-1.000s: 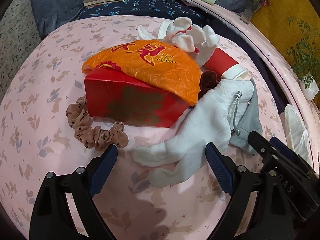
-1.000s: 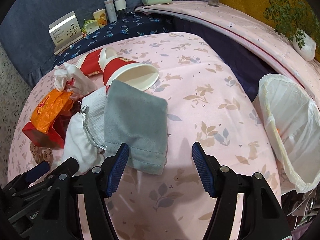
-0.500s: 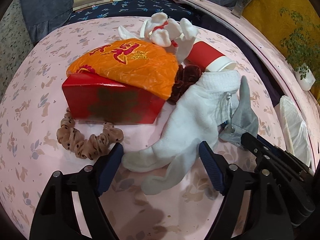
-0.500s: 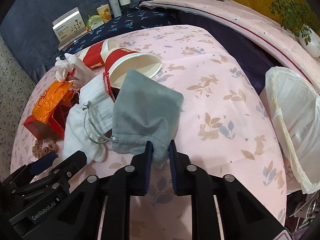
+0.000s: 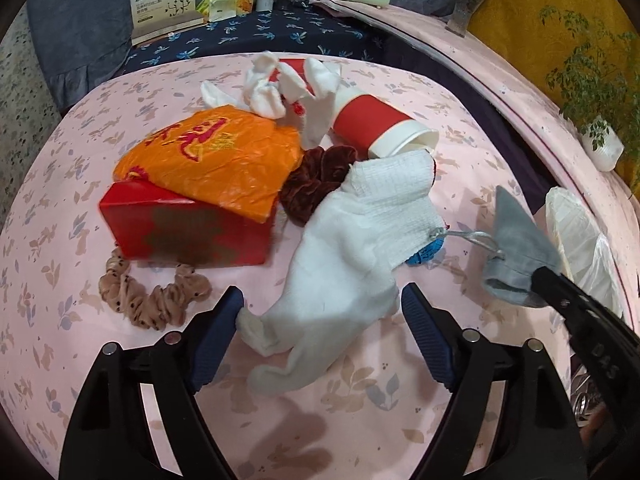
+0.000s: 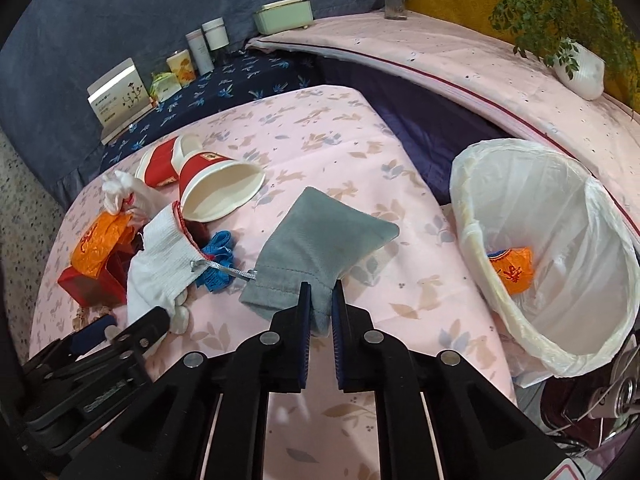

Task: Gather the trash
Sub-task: 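Grasp the grey drawstring pouch with the right gripper while the left gripper grasps the white sock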

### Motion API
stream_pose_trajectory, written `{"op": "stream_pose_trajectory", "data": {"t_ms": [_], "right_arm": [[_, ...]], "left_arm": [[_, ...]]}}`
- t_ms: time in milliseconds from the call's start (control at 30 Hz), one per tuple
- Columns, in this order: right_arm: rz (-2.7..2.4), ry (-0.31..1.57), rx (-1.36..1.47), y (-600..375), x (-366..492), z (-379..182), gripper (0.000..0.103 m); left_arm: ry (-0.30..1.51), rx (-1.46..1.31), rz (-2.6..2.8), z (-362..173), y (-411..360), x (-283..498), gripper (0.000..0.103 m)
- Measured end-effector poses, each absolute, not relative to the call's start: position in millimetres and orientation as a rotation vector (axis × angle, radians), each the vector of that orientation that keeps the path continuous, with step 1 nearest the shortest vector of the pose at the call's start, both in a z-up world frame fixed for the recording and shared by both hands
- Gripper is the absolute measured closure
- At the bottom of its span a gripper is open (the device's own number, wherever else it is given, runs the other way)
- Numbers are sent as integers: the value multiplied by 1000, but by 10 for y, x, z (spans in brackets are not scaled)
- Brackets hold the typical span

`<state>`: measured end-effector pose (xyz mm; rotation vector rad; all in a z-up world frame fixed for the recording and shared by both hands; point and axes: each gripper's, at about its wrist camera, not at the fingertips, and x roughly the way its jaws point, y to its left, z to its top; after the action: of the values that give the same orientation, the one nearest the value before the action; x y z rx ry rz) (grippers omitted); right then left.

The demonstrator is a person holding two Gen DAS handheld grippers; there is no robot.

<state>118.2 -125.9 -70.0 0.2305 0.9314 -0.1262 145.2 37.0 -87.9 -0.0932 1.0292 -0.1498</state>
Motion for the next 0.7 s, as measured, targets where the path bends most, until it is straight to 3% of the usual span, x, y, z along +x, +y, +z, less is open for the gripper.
{"op": "stream_pose_trajectory", "data": {"t_ms": [167,233,300,700], "right_arm": [[-129,926,227,-1286,1110,-673,94],[-127,924,226,-1289,1095,-671,94],[-127,921,227,-1300,1069,-661,94],[-143,850,244,-1437,878,-427,93]], "left_arm": [[1052,-63,-172,-963,247,1506,52],[1047,-44,-185,-958,204,1485,77],[1049,-43,-203,-944,182,1462,84],[988,-32,-279,-654,-54,1234,88]]}}
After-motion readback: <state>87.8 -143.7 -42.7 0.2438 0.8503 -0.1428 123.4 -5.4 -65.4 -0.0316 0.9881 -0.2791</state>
